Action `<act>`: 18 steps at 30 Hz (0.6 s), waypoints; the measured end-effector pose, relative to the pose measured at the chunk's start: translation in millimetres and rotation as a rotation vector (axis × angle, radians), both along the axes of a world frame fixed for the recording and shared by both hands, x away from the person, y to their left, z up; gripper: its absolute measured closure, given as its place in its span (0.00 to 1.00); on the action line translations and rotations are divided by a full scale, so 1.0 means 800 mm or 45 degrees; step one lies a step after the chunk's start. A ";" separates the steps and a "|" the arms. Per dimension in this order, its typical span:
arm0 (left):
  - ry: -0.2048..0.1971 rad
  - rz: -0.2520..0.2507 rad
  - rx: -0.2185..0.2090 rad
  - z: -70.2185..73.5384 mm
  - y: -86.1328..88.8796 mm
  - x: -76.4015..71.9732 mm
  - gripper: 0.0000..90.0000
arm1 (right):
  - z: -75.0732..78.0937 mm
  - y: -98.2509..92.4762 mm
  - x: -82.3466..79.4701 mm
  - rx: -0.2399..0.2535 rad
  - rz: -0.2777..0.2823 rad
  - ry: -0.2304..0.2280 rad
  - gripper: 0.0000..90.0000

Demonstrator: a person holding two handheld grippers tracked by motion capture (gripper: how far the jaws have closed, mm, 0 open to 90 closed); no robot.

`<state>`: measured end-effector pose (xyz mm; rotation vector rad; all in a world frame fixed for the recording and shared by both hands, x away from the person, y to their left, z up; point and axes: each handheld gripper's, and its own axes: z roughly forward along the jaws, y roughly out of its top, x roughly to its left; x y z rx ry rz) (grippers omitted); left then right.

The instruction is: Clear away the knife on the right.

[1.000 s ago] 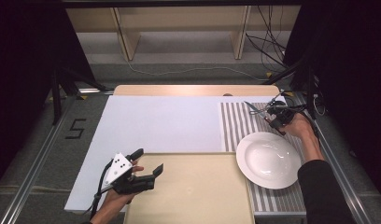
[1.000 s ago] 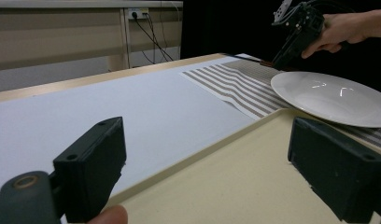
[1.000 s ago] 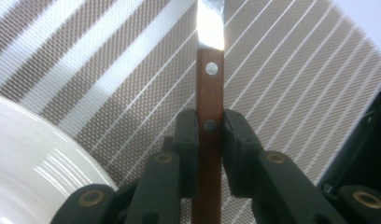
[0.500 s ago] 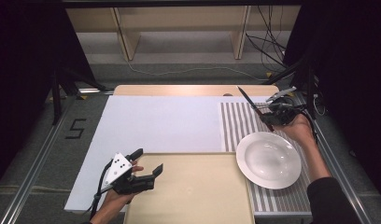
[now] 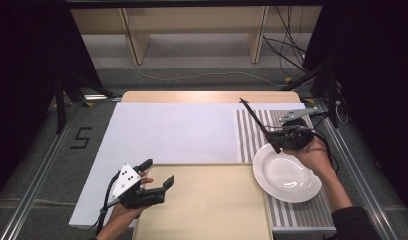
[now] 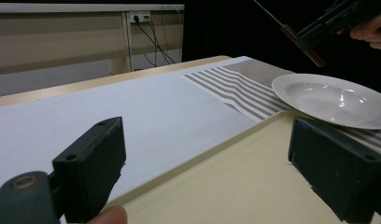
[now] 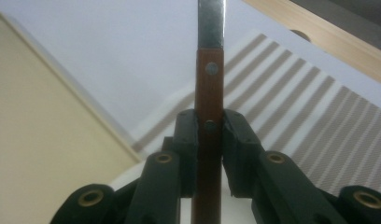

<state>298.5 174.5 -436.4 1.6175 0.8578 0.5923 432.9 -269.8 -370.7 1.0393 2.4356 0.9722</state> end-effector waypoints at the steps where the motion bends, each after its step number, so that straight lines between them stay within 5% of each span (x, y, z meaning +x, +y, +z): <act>1: -0.001 -0.001 0.000 0.000 0.000 0.000 0.12 | 0.000 0.000 0.000 0.000 0.000 0.000 0.86; 11: -0.002 -0.001 -0.004 0.001 0.001 -0.001 0.12 | -0.010 0.034 -0.054 0.051 0.089 0.027 0.86; 18: -0.003 0.000 -0.003 0.000 -0.001 0.000 0.12 | -0.021 0.038 -0.074 0.078 0.098 0.060 0.86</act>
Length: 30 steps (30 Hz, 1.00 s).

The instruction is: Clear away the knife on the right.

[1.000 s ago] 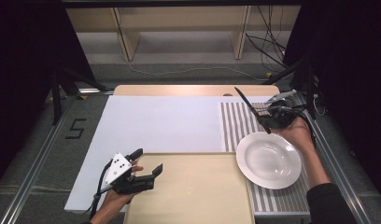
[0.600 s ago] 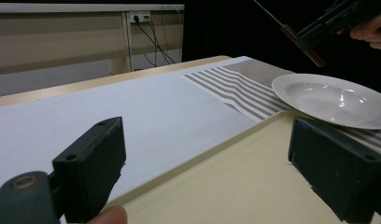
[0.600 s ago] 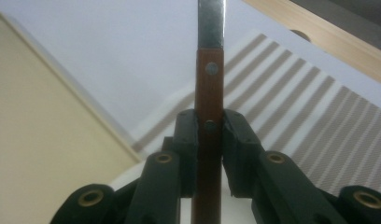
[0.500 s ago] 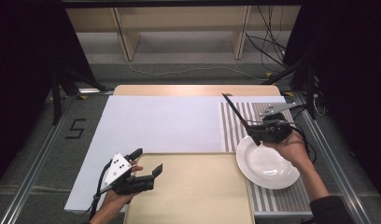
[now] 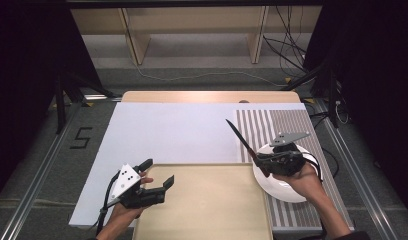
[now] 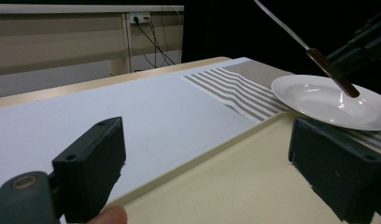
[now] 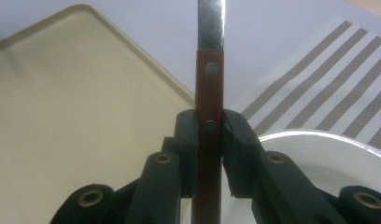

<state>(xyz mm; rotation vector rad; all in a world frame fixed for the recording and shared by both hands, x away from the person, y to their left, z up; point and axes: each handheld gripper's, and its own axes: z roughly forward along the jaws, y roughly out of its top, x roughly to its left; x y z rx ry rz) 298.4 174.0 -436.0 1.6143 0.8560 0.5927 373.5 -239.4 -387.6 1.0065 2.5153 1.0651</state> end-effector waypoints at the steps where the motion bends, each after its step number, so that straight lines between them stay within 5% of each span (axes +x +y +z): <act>1: -0.001 0.000 0.001 0.000 0.000 0.000 0.12 | -0.002 0.000 -0.003 0.005 0.002 0.007 0.86; 30: -0.010 0.015 -0.005 0.002 0.005 -0.002 0.12 | -0.038 0.029 -0.088 0.057 0.061 0.161 0.86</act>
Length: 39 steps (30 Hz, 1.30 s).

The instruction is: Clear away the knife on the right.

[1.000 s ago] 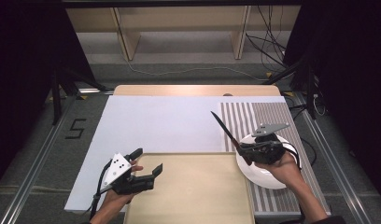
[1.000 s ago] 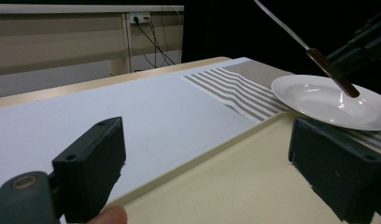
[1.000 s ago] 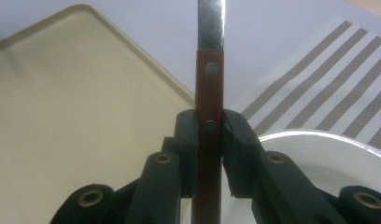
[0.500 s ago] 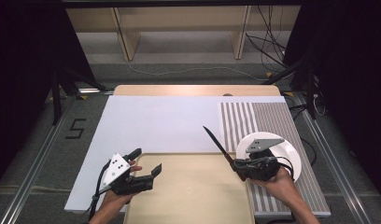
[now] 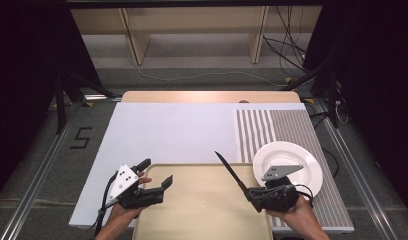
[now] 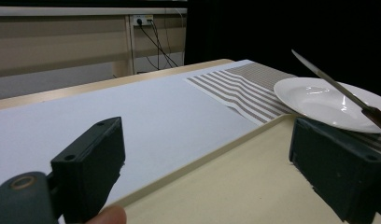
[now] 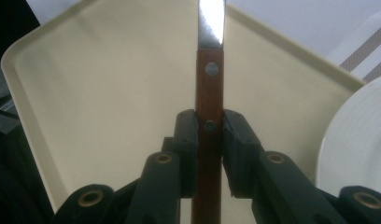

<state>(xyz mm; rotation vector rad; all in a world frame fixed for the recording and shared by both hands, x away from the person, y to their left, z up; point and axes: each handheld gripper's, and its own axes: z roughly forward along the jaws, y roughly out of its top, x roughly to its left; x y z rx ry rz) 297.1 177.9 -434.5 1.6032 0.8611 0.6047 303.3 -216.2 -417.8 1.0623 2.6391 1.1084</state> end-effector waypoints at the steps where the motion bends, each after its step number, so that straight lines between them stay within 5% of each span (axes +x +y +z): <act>1: -0.001 0.001 0.001 0.000 0.000 0.000 0.12 | -0.002 0.000 -0.003 -0.008 0.004 0.010 0.86; 18: -0.007 0.009 0.002 0.001 0.002 0.000 0.12 | -0.024 0.007 -0.029 -0.089 0.016 0.133 0.86; 39: -0.007 0.007 0.005 0.001 0.002 0.000 0.12 | -0.043 0.011 -0.030 -0.231 0.017 0.244 0.86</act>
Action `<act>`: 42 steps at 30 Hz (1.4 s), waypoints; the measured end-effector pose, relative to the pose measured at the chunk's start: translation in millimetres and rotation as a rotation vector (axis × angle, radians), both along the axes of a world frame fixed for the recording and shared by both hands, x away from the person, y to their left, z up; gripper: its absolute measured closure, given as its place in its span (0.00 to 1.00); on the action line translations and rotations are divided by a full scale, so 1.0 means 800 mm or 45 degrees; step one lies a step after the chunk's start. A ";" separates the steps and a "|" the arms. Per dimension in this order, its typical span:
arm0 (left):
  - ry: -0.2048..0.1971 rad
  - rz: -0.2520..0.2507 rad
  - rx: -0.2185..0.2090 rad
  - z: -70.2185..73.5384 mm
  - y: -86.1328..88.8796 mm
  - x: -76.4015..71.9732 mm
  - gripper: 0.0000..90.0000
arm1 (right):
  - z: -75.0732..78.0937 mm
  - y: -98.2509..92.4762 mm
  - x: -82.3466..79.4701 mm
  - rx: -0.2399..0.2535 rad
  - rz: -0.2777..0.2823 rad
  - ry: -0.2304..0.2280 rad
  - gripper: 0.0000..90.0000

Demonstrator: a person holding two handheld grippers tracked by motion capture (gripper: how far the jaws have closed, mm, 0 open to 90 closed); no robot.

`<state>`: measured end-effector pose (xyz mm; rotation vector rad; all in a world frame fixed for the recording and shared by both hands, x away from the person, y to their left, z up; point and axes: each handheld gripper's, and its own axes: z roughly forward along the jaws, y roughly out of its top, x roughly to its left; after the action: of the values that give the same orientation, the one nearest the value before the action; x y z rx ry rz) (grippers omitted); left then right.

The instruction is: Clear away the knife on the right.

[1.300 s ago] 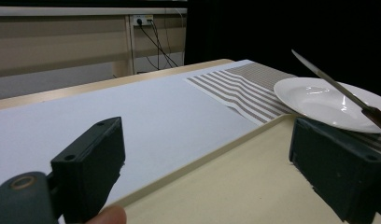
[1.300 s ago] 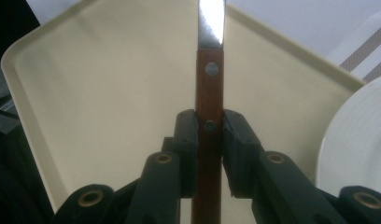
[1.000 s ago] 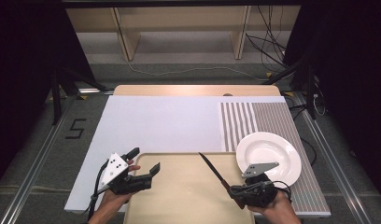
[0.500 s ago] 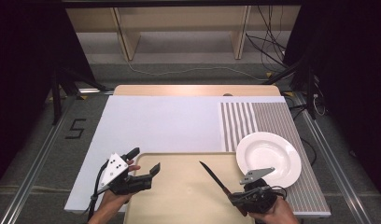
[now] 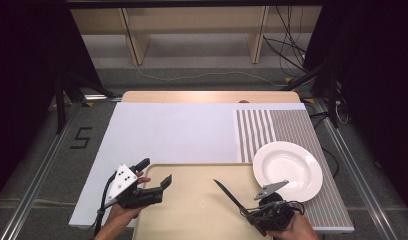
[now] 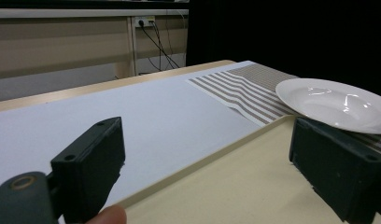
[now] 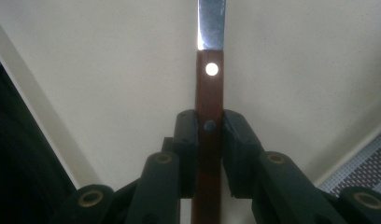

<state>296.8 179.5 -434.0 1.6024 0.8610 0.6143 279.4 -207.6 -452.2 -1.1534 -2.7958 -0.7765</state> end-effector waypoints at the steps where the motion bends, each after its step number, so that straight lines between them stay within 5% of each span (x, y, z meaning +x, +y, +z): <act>1: 0.001 0.001 -0.001 0.000 0.000 0.000 0.12 | 0.000 0.001 0.000 -0.006 0.003 0.001 0.86; 13: -0.001 -0.003 0.000 0.000 0.000 0.000 0.12 | -0.008 0.016 -0.004 -0.126 0.036 0.019 0.85; 15: 0.001 -0.004 -0.002 0.000 0.000 0.000 0.12 | -0.008 0.017 -0.003 -0.126 0.046 0.021 0.82; 17: 0.000 -0.003 -0.002 0.000 0.000 0.000 0.12 | -0.006 0.018 0.000 -0.118 0.049 0.030 0.66; 20: -0.001 -0.004 -0.005 0.000 0.000 0.000 0.12 | 0.003 0.018 0.002 -0.041 0.052 -0.043 0.63; 24: 0.003 -0.008 -0.003 0.000 -0.002 0.000 0.12 | 0.010 0.024 0.003 0.032 0.119 -0.156 0.78; 28: 0.002 -0.006 -0.001 0.000 -0.001 0.000 0.12 | 0.009 0.034 0.005 0.056 0.196 -0.173 0.94; 33: 0.004 -0.009 -0.005 -0.001 -0.001 0.000 0.12 | 0.000 0.043 0.003 0.011 0.290 -0.159 1.00; 42: 0.004 -0.011 -0.003 0.000 -0.002 -0.001 0.12 | -0.014 0.052 0.002 -0.097 0.334 -0.137 1.00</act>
<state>296.2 178.2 -434.1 1.6042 0.8559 0.6044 281.1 -166.0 -463.7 -0.7489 -3.0039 -0.7329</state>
